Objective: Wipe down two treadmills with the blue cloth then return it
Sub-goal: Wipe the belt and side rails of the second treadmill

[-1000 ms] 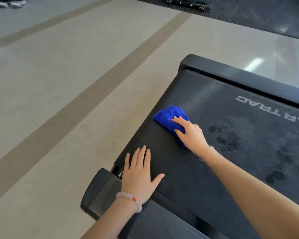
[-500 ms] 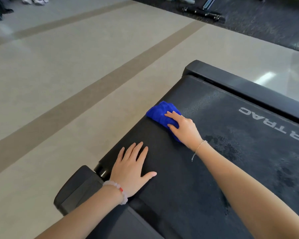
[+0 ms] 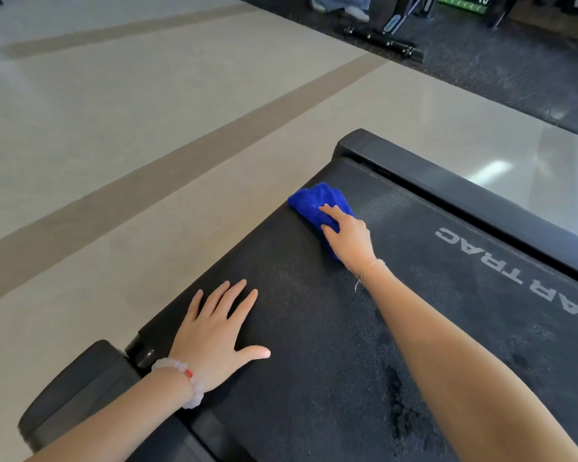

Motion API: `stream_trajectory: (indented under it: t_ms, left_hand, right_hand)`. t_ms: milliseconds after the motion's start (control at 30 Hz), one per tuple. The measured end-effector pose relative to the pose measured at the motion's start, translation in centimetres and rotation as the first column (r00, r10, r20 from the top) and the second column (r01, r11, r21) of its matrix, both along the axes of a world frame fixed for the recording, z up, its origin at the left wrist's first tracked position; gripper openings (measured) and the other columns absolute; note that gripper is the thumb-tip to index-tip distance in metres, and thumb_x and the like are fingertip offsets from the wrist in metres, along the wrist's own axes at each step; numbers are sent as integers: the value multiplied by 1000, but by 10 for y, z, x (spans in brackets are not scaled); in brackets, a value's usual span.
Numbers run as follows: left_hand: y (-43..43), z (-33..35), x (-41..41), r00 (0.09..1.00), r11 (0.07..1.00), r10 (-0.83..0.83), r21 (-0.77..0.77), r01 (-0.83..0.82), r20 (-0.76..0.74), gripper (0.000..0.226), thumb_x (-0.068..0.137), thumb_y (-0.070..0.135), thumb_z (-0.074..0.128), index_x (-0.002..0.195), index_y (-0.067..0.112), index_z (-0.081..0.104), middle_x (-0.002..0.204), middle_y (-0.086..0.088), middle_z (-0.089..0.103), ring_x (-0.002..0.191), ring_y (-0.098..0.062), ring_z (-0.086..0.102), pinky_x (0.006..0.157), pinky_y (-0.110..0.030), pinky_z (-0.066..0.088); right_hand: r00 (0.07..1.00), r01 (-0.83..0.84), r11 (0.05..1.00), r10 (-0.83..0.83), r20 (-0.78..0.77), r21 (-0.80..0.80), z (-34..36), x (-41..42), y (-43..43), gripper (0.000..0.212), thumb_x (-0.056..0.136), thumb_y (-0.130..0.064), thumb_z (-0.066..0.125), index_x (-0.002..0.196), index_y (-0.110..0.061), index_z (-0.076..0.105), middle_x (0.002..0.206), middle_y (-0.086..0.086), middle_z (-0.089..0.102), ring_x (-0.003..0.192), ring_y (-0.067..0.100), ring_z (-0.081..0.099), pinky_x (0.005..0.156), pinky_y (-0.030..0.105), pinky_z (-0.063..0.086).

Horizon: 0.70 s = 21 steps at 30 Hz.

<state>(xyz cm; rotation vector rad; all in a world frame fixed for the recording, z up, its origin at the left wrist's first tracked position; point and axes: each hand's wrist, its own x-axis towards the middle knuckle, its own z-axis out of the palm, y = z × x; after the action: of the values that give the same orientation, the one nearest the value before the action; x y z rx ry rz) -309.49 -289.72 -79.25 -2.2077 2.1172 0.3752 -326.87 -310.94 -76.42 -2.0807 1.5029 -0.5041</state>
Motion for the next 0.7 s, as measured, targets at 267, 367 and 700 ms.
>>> stream_trajectory:
  t_ms: [267,367,700]
  left_hand:
    - [-3,14,-4,999,997,31,76,-28,-41,110,58,91,7,150,30,0,157,8,-8,144,-15,-9,117,-42,-1]
    - [-6,20,-9,999,999,12,52,-10,-37,104,63,86,12,150,29,5,157,8,-5,144,-15,-6,117,-41,-1]
    - [-25,2,-25,994,994,-113,-6,113,12,72,88,71,12,135,31,47,140,1,48,127,-22,45,104,-46,39]
  right_hand:
    - [978,-206,978,207,35,-28,-14,5,44,41,90,-20,55,129,-33,53,141,-8,47,134,13,38,109,30,27]
    - [972,-233,972,233,27,-19,-22,1,24,42,88,-26,58,128,-39,52,139,-12,49,134,13,40,111,36,31]
    - [1000,-19,998,19,-14,-55,-13,-12,-77,39,91,-26,53,130,-32,52,132,5,56,121,30,49,100,38,38]
